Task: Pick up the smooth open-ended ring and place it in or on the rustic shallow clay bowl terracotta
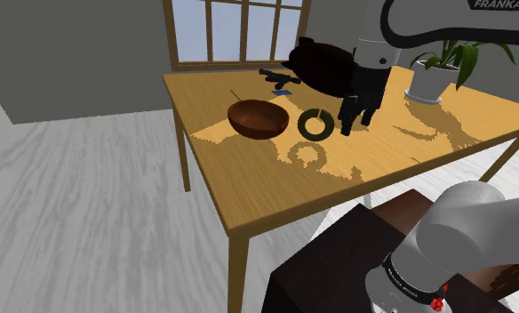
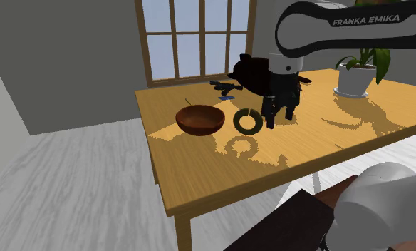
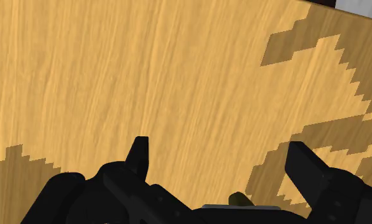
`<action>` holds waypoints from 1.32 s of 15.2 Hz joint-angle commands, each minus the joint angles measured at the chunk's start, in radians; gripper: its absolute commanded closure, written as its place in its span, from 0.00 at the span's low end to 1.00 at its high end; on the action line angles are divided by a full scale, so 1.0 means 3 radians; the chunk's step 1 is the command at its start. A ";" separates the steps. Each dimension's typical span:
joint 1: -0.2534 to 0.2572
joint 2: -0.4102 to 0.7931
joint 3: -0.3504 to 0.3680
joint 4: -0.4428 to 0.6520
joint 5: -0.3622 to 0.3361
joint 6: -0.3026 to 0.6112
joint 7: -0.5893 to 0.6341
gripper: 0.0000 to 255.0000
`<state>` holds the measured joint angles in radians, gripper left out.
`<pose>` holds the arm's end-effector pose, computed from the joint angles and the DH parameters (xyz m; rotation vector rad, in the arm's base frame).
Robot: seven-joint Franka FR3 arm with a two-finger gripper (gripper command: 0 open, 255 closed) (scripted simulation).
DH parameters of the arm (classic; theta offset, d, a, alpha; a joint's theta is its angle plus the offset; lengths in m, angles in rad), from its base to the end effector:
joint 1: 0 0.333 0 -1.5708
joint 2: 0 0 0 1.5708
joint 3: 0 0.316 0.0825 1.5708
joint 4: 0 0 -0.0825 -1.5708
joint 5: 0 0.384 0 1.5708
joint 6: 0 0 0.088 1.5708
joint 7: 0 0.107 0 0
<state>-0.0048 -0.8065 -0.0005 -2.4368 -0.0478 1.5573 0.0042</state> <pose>0.2971 -0.0068 0.5577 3.0921 -0.0127 -0.1129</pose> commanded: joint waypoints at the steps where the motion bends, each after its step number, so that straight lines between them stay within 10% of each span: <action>1: 0.0000 0.0000 0.0000 0.0000 0.0000 0.0000 0.0000 0.00; 11: 0.0609 0.1268 -0.0167 0.1258 0.0028 -0.0131 -0.1532 0.00; 20: 0.0602 0.1180 -0.0173 0.0845 0.0020 0.0194 -0.1528 0.00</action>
<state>0.1758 -0.4520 -0.0524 -2.1777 -0.0418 1.6099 -0.4546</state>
